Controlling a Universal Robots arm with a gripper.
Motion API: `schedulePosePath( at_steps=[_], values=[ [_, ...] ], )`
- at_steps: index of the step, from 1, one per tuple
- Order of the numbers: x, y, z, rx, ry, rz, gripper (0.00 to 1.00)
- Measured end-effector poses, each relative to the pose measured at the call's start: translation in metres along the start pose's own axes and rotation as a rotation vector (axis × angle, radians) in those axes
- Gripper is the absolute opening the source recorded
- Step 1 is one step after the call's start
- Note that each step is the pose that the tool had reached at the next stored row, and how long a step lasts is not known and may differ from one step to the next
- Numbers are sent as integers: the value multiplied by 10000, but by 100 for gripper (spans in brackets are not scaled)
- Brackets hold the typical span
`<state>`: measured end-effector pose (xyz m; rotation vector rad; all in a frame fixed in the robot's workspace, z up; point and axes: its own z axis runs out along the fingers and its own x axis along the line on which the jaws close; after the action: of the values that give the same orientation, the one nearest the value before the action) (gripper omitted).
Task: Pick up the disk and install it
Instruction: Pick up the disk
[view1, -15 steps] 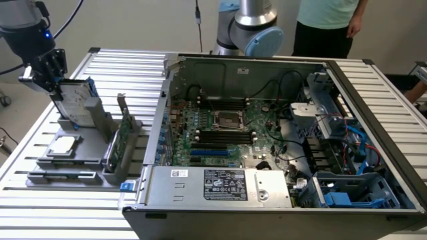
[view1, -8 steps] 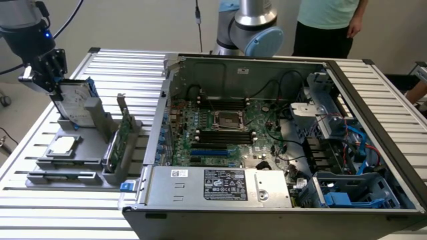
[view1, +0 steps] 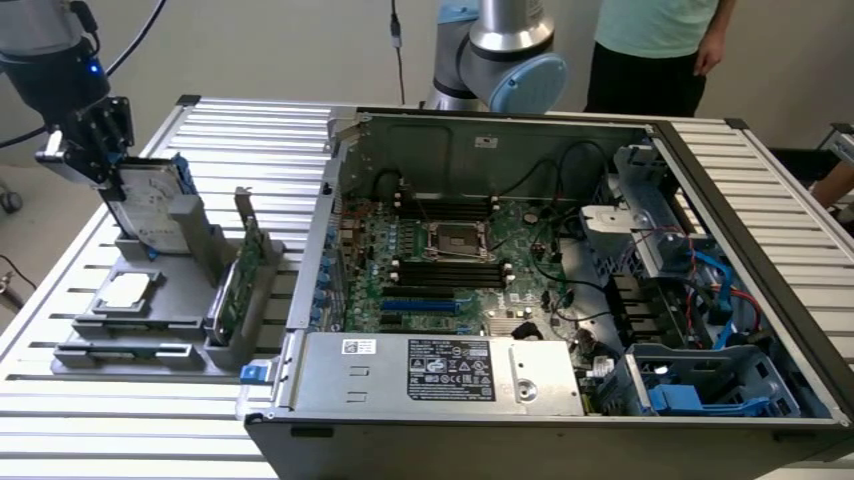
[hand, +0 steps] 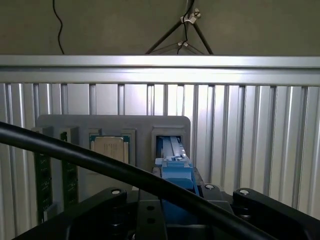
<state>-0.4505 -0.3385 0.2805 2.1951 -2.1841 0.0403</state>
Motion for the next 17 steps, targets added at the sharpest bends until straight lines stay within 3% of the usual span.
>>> schedulePosePath(
  at_steps=[17],
  values=[
    [8,2,-171,0,0,0,32]
  ],
)
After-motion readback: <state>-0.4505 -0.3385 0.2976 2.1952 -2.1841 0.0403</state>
